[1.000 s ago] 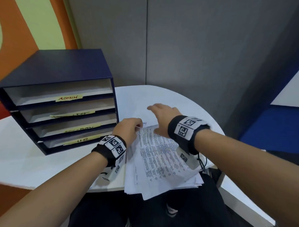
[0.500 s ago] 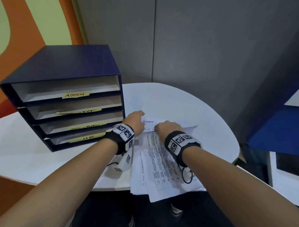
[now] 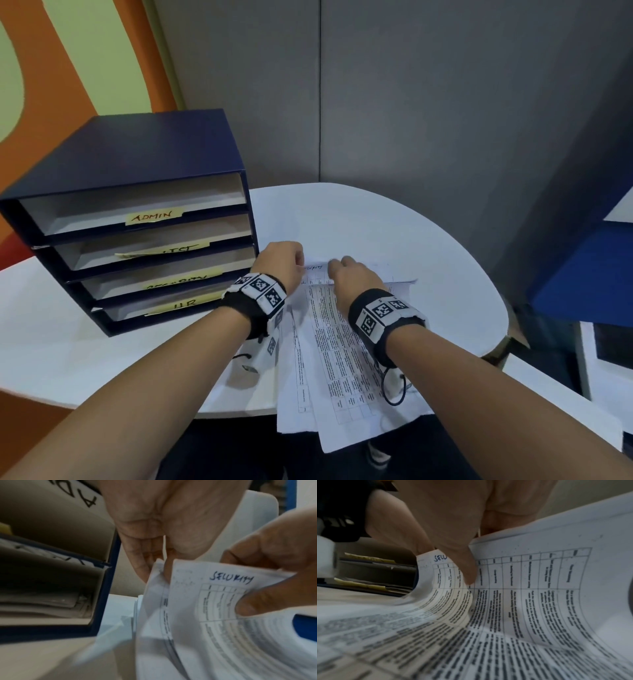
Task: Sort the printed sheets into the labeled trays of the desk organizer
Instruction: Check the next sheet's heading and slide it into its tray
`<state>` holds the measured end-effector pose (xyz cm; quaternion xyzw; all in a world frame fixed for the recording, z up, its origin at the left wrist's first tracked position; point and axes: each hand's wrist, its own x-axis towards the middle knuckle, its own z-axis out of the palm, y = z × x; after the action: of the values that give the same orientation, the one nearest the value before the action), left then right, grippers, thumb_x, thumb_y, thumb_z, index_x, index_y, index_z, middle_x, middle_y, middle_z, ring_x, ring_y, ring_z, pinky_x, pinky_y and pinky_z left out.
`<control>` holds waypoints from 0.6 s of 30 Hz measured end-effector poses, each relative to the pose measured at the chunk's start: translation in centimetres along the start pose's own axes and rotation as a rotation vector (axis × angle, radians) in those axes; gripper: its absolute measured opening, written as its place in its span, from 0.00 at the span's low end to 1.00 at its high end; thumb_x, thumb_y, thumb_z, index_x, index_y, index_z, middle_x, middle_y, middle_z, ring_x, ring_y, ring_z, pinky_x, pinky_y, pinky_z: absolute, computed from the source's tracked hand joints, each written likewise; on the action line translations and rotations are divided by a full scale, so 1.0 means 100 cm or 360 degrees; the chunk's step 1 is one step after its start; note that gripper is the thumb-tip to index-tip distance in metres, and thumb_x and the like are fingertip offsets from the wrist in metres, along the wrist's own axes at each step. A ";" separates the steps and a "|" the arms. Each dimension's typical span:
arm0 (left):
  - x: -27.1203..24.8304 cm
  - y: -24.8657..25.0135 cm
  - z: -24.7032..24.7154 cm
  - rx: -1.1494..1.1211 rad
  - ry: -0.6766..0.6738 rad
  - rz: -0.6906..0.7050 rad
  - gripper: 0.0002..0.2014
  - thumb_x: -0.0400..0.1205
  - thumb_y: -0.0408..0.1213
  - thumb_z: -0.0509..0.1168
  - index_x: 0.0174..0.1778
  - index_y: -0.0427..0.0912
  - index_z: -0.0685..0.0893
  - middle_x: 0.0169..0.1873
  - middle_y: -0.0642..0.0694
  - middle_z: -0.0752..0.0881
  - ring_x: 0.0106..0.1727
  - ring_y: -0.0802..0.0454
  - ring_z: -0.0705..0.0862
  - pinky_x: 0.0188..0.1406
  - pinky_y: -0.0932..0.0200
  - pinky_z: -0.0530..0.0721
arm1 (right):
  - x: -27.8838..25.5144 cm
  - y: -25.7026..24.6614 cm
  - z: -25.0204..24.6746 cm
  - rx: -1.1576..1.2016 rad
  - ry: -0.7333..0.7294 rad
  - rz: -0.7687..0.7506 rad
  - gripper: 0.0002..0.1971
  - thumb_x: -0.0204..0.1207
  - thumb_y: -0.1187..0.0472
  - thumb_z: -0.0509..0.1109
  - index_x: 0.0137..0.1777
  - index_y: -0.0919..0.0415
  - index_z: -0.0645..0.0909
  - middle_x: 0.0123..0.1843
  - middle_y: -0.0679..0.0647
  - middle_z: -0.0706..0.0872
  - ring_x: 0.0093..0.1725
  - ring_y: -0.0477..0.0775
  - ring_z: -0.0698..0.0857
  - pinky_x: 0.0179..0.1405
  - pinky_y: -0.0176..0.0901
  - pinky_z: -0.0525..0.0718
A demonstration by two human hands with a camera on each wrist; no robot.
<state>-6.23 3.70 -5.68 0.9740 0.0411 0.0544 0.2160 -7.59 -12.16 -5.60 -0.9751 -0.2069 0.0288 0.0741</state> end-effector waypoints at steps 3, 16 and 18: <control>-0.013 -0.008 0.000 -0.0395 0.0051 0.0057 0.08 0.78 0.31 0.73 0.36 0.45 0.83 0.38 0.50 0.88 0.41 0.51 0.85 0.38 0.62 0.77 | 0.001 0.006 0.003 0.0163 0.0169 0.0035 0.28 0.76 0.73 0.61 0.75 0.60 0.62 0.61 0.61 0.76 0.57 0.63 0.79 0.54 0.56 0.82; 0.008 -0.014 0.004 -0.0478 -0.0177 -0.0147 0.13 0.86 0.36 0.63 0.65 0.45 0.82 0.63 0.47 0.85 0.64 0.45 0.85 0.62 0.54 0.82 | -0.007 0.010 0.000 -0.0158 0.0101 -0.0042 0.13 0.76 0.68 0.59 0.58 0.56 0.73 0.46 0.51 0.89 0.50 0.56 0.86 0.71 0.51 0.61; 0.017 -0.008 0.005 -0.0153 -0.0307 -0.0124 0.24 0.84 0.38 0.66 0.78 0.44 0.74 0.74 0.44 0.79 0.72 0.44 0.80 0.70 0.54 0.77 | -0.009 0.009 0.002 -0.0135 0.0113 -0.0031 0.12 0.75 0.69 0.58 0.56 0.55 0.72 0.45 0.51 0.89 0.49 0.56 0.86 0.69 0.52 0.63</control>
<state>-4.50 4.39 -6.26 0.9609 0.0553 -0.0462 0.2672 -8.12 -13.29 -5.95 -0.9757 -0.2148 -0.0153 0.0402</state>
